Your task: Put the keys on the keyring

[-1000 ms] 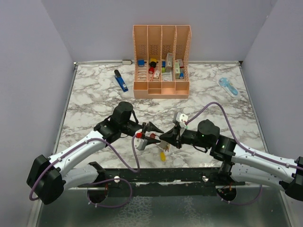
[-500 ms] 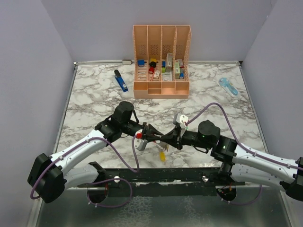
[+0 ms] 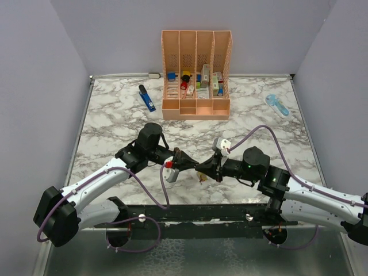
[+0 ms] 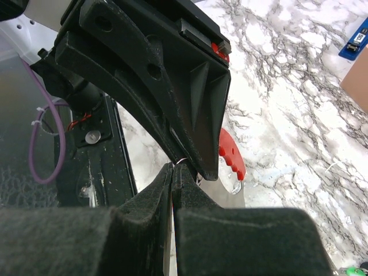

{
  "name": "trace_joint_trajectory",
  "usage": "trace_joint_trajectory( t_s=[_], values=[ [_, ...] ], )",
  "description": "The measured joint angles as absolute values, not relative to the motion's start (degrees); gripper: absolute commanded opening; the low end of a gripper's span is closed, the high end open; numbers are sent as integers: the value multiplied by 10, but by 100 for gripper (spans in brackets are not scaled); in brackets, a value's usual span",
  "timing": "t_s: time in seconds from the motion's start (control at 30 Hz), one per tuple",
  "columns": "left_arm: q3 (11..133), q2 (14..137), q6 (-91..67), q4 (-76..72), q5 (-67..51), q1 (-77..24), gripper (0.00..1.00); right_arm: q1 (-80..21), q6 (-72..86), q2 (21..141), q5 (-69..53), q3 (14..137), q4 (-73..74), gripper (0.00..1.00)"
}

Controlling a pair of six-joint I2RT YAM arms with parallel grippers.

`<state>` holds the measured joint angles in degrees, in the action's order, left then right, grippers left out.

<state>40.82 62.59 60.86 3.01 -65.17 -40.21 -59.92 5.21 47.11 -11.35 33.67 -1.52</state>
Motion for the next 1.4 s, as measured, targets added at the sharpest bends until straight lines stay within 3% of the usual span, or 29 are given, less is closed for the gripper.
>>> trace_joint_trajectory(
  t_s=[0.13, 0.53, 0.63, 0.77, 0.93, 1.13, 1.4],
  values=[
    [408, 626, 605, 30, -651, -402, 0, -599, 53, 467, -111, 337, -18, 1],
    [408, 626, 593, 27, -651, -402, 0, -599, 58, 444, -93, 336, -52, 2],
    [408, 626, 571, 24, -650, -402, 0, -599, 61, 434, -73, 336, -52, 12],
    [409, 630, 501, 9, -634, -402, 0, -599, 75, 415, -7, 336, -50, 38],
    [424, 647, 415, -4, -591, -402, 0, -599, 101, 426, 93, 354, -6, 55],
    [441, 660, 293, -21, -529, -402, 0, -599, 114, 434, 134, 363, 35, 62],
    [472, 665, 171, -14, -456, -402, 0, -599, 95, 388, 155, 345, 56, 64]
  ],
)
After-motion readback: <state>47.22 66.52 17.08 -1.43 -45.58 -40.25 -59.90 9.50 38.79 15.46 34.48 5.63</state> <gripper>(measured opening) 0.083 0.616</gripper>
